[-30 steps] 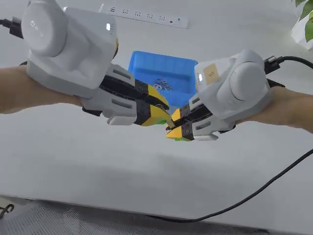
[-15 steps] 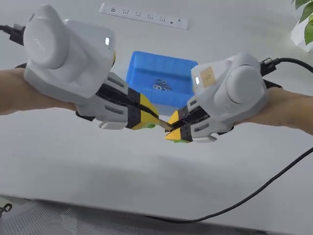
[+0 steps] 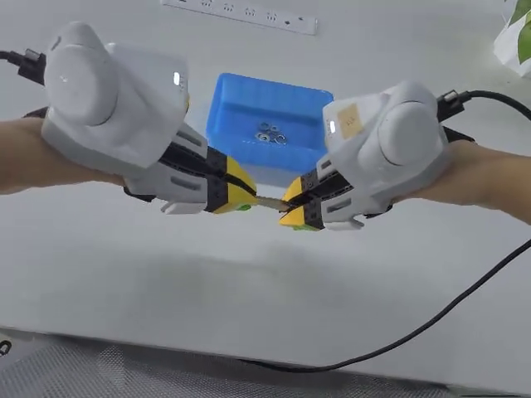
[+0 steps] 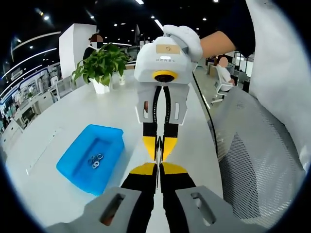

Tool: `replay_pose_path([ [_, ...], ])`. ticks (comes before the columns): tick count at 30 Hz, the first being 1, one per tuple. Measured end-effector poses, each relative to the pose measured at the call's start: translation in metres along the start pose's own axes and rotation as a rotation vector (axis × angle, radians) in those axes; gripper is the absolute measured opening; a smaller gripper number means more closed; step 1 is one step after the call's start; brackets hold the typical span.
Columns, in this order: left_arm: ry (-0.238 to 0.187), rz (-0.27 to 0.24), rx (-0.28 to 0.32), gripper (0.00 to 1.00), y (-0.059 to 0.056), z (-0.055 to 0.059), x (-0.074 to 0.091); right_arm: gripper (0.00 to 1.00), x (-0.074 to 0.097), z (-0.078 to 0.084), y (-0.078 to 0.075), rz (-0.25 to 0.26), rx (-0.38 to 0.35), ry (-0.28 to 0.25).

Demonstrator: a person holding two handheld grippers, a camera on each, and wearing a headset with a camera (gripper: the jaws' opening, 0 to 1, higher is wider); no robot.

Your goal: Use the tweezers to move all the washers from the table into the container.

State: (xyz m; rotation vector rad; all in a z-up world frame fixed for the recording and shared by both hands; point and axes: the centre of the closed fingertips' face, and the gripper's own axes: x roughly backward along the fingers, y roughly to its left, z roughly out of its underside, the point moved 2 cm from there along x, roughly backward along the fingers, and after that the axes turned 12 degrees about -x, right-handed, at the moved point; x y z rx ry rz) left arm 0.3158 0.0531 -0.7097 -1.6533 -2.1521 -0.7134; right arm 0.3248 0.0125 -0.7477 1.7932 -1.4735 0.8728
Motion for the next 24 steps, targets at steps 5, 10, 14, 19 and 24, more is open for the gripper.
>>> replay_pose_path([
  [5, 0.008, 0.013, 0.021, 0.07, 0.001, 0.016, -0.012, 0.08, -0.011, 0.012, -0.007, 0.002, -0.021, 0.022],
  [10, 0.02, 0.018, 0.043, 0.07, 0.004, 0.032, -0.022, 0.08, -0.02, 0.018, -0.013, 0.011, -0.043, 0.023],
  [14, 0.025, 0.02, 0.072, 0.07, 0.007, 0.042, -0.026, 0.08, -0.026, 0.019, -0.018, 0.015, -0.056, 0.002],
  [19, 0.031, 0.016, 0.071, 0.07, 0.011, 0.05, -0.029, 0.08, -0.033, 0.02, -0.025, 0.025, -0.074, -0.008],
  [24, 0.046, 0.022, 0.074, 0.07, 0.014, 0.058, -0.031, 0.09, -0.037, 0.022, -0.028, 0.036, -0.086, -0.027],
])
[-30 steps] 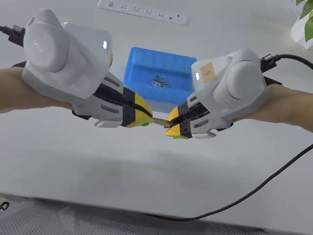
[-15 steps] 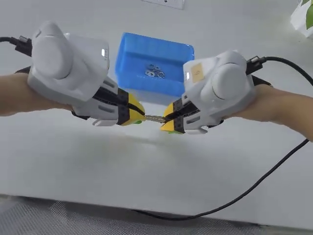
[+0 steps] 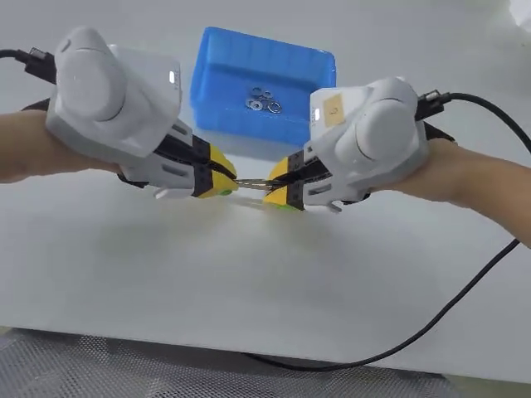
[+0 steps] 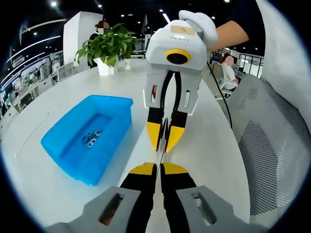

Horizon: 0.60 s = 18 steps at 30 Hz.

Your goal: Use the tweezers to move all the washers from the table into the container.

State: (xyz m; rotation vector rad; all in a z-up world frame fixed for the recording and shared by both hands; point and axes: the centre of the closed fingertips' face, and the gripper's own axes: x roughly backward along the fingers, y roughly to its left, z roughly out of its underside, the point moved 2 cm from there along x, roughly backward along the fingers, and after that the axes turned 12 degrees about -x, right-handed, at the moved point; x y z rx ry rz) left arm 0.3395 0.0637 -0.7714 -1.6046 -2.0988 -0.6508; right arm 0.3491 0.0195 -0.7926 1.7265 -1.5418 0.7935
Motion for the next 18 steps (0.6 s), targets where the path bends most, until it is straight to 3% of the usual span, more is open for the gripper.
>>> replay_pose_path([
  [12, 0.014, 0.014, -0.015, 0.08, 0.0007, 0.0049, -0.0035, 0.11, 0.0015, -0.0028, -0.0009, 0.013, -0.015, -0.042],
  [18, 0.026, 0.016, -0.03, 0.07, 0.0021, 0.0061, -0.0035, 0.13, 0.0017, -0.0033, -0.0024, 0.026, -0.017, -0.038],
])
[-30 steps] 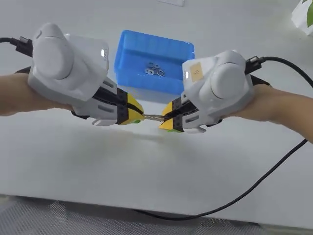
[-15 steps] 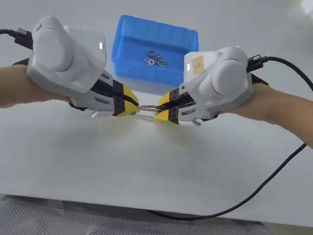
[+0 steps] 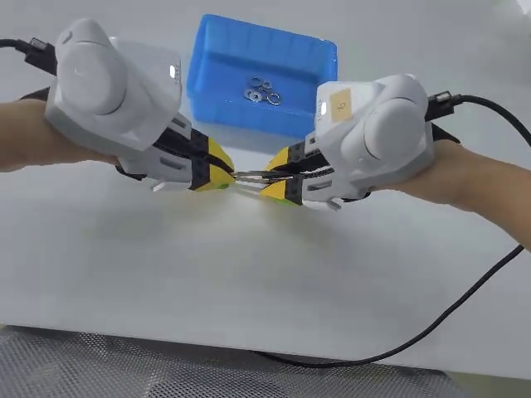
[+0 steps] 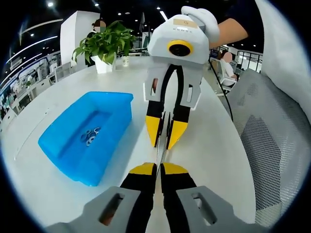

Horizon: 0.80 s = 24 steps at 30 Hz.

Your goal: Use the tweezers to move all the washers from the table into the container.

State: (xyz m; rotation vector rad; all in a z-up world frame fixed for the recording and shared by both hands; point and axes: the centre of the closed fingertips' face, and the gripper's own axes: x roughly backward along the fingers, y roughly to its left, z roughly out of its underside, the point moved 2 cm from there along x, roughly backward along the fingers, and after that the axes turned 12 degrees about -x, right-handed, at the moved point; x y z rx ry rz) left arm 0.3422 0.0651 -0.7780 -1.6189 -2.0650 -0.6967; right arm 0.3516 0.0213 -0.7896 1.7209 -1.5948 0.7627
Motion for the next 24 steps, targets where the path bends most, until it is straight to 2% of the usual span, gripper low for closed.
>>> replay_pose_path([
  [6, 0.023, 0.002, -0.012, 0.07, -0.0006, 0.0054, -0.0001, 0.14, 0.0006, 0.0005, -0.0012, 0.005, -0.01, 0.001],
  [17, 0.023, 0.009, -0.004, 0.07, 0.0008, 0.0066, -0.0022, 0.15, 0.0016, 0.0018, -0.0009, 0.013, -0.028, 0.006],
  [19, 0.023, -0.004, -0.011, 0.08, 0.0028, 0.0059, -0.0019, 0.16, 0.0019, 0.0023, -0.0009, 0.013, -0.033, 0.006],
  [24, 0.016, -0.031, 0.024, 0.1, 0.0081, 0.0042, 0.0026, 0.17, 0.0031, 0.0036, -0.0016, 0.021, -0.044, 0.007],
])
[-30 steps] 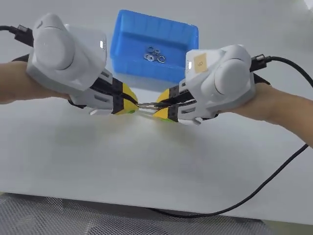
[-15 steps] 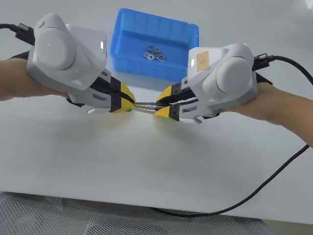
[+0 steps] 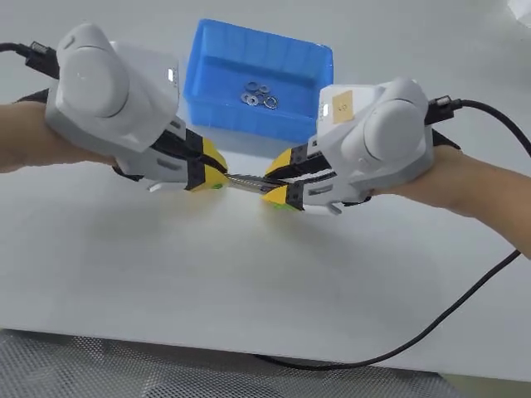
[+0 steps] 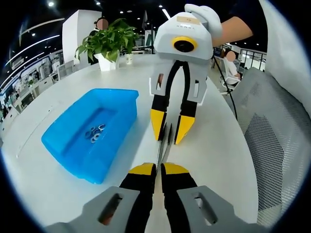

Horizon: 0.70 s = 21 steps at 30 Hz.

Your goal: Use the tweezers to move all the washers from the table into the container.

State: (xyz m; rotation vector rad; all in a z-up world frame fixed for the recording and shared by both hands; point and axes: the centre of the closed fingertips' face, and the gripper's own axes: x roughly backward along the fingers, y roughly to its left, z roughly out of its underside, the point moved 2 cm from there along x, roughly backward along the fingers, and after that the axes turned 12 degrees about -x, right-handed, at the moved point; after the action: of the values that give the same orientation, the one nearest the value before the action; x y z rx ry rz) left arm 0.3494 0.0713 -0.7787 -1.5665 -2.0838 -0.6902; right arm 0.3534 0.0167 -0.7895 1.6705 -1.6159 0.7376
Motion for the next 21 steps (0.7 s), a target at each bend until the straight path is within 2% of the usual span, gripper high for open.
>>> replay_pose_path([
  [4, -0.005, -0.011, 0.02, 0.15, 0.001, -0.001, 0.005, 0.18, 0.005, -0.002, -0.001, 0.019, -0.024, -0.028],
  [8, 0.011, -0.005, 0.027, 0.16, -0.006, 0.001, 0.01, 0.18, 0.013, -0.004, -0.002, 0.042, -0.045, -0.058],
  [13, -0.017, -0.024, 0.068, 0.2, -0.01, -0.004, 0.024, 0.19, 0.028, -0.007, -0.006, 0.077, -0.081, -0.108],
  [16, -0.042, -0.048, 0.099, 0.24, -0.009, -0.008, 0.037, 0.21, 0.043, -0.013, -0.009, 0.108, -0.116, -0.175],
  [21, -0.055, -0.097, 0.141, 0.3, -0.008, -0.006, 0.064, 0.27, 0.064, -0.015, -0.008, 0.181, -0.068, -0.221],
])
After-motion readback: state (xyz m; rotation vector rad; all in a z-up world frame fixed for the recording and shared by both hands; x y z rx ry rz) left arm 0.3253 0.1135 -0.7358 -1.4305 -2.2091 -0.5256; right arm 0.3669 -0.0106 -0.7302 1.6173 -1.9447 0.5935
